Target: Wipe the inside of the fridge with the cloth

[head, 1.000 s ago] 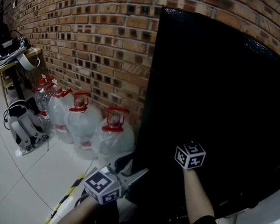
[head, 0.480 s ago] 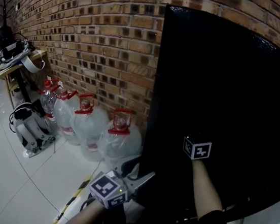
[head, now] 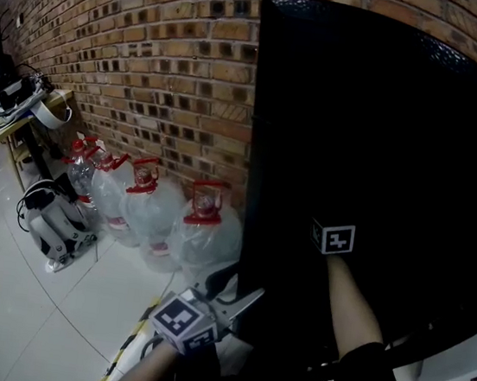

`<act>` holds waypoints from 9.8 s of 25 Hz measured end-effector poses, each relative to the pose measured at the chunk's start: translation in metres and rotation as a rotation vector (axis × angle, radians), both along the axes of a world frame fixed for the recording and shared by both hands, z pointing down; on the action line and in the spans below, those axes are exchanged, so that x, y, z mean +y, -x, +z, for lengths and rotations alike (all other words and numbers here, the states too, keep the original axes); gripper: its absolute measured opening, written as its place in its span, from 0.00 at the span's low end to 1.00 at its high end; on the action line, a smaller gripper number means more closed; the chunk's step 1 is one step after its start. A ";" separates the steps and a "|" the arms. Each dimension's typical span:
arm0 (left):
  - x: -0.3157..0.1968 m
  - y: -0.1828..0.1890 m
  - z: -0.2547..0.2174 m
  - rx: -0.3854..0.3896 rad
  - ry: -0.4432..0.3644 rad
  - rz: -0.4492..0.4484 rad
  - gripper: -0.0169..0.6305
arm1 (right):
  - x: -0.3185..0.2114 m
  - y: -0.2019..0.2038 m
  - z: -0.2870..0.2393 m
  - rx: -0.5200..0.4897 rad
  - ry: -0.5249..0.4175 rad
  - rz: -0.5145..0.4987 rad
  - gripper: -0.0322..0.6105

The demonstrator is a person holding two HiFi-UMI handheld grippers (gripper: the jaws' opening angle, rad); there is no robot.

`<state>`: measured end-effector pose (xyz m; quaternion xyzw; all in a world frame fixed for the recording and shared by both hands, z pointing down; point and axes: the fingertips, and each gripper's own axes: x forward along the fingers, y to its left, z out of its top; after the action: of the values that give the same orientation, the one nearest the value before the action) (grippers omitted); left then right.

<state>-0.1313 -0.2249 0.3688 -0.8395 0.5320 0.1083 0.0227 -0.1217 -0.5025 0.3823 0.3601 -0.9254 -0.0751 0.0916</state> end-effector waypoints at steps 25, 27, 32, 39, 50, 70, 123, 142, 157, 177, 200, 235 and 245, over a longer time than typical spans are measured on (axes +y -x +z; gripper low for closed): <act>0.023 -0.006 0.009 -0.028 0.013 -0.038 0.46 | 0.202 -0.037 -0.023 -0.073 -0.058 -0.450 0.17; 0.027 -0.004 0.013 -0.017 0.017 -0.034 0.46 | 0.227 -0.033 -0.007 -0.042 -0.035 -0.535 0.17; 0.032 -0.005 0.018 -0.016 0.020 -0.018 0.46 | 0.250 -0.016 0.050 0.260 -0.084 -0.620 0.17; 0.030 -0.007 0.019 -0.021 0.026 -0.011 0.46 | 0.227 -0.010 0.074 0.553 -0.150 -0.615 0.17; 0.019 -0.007 0.018 -0.026 0.039 -0.017 0.46 | 0.143 -0.008 0.090 0.706 -0.104 -0.383 0.17; 0.001 -0.003 0.013 -0.024 0.018 -0.001 0.46 | 0.064 0.000 0.084 0.617 -0.021 -0.188 0.17; -0.011 -0.002 -0.126 -0.139 -0.143 -0.130 0.41 | 0.083 -0.063 -0.230 -0.151 -0.276 0.111 0.17; -0.017 -0.010 -0.151 -0.107 -0.197 -0.097 0.45 | 0.012 -0.017 -0.308 -0.176 -0.417 0.310 0.17; -0.021 -0.007 -0.150 -0.061 -0.227 -0.109 0.45 | -0.003 -0.067 -0.319 -0.152 -0.449 0.448 0.17; -0.019 -0.005 -0.148 -0.018 -0.249 -0.149 0.41 | -0.007 -0.189 -0.303 -0.362 -0.412 0.730 0.17; -0.021 -0.005 -0.140 -0.006 -0.244 -0.124 0.44 | 0.016 -0.204 -0.238 -0.624 -0.266 0.658 0.17; -0.025 -0.002 -0.134 0.001 -0.241 -0.149 0.44 | -0.007 -0.106 -0.214 -0.212 -0.368 0.422 0.17; -0.025 -0.003 -0.129 0.009 -0.237 -0.134 0.44 | -0.013 -0.179 -0.204 -0.153 -0.418 0.632 0.17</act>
<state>-0.1285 -0.2497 0.2396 -0.7931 0.5704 0.1723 0.1264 0.0576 -0.5152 0.1781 0.6431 -0.7376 -0.2031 -0.0343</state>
